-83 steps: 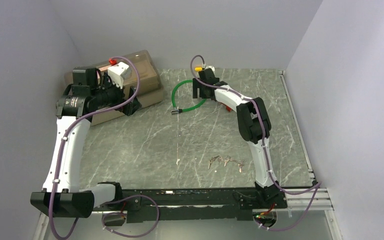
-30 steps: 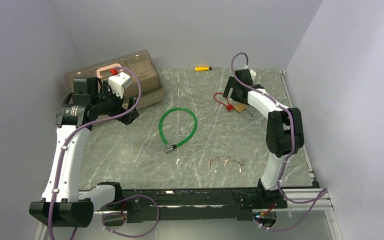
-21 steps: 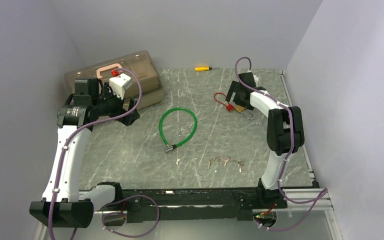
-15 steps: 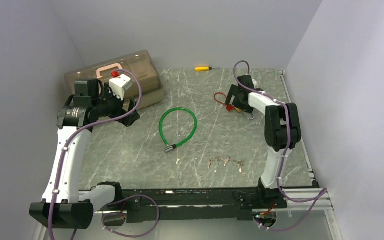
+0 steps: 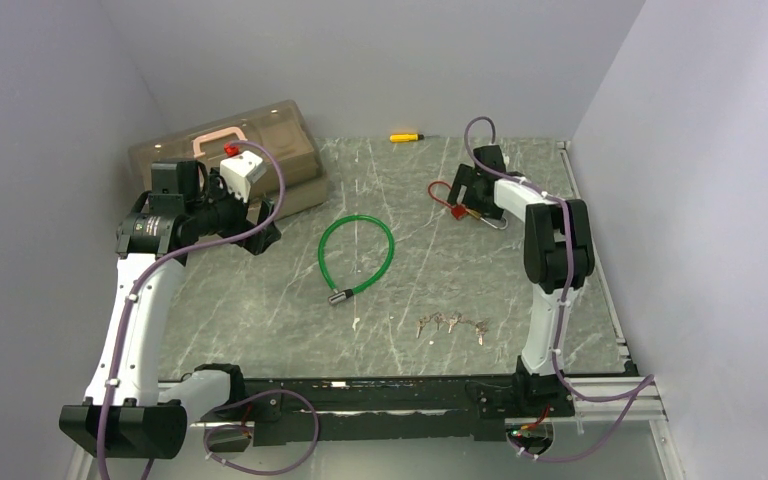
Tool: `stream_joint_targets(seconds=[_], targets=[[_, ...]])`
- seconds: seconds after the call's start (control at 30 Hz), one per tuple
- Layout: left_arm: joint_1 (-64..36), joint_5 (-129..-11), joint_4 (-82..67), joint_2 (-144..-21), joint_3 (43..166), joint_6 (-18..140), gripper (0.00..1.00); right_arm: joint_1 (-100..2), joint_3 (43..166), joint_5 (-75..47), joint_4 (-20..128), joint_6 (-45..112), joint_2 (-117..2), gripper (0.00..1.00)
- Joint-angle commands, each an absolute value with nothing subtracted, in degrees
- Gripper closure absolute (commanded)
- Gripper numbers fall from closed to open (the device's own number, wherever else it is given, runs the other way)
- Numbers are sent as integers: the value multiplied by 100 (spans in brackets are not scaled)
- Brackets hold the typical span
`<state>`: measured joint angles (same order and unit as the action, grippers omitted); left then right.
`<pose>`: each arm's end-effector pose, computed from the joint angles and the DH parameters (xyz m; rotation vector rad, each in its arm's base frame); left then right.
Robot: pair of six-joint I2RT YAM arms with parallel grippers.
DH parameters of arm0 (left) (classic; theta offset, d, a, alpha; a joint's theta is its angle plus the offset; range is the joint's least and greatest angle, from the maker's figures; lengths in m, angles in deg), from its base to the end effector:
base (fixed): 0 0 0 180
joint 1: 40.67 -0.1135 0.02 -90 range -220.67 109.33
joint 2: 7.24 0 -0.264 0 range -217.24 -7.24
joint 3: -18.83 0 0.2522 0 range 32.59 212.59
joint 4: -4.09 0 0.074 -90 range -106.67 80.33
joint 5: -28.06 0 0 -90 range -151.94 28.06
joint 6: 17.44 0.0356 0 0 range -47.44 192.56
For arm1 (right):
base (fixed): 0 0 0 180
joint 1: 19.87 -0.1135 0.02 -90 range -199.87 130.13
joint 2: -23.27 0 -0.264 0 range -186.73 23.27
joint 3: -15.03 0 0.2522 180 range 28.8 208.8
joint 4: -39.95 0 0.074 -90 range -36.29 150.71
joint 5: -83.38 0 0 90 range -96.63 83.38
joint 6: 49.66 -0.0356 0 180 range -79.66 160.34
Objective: Unlock with the key
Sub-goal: Move the lock to the center of the board.
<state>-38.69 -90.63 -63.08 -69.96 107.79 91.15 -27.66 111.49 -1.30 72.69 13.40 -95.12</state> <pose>0.2040 -0.0242 0.3907 0.6450 2.1172 -0.4114 0.4391 0.0567 0.1623 0.4566 2.4821 0.1280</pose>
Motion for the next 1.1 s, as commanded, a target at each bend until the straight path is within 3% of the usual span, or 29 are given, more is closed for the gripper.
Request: stream_joint_targets(seconds=[0.0,0.43,0.5,0.63,0.7,1.07], targets=[[-3842,-9219,-6197,-6945,10800,9175,1,-2742,11424,-363,7150,1412,-9818,0],[-3813,-9206,-6204,-6982,10809,9136,1,-3272,11695,259,7519,1590,-10186,2],[-3812,-9204,-6201,-6966,10802,9162,1,-3446,11571,404,7507,1592,-10165,6],[-3807,-9180,-6251,-6974,10815,9183,1,-3822,11285,625,7464,1559,-10053,27],[-3812,-9175,-6297,-6991,10845,9202,1,-4010,11135,609,7425,1568,-9981,32],[-3805,-9121,-6389,-6868,10723,9276,1,-5410,10308,502,7335,1495,-9329,34]])
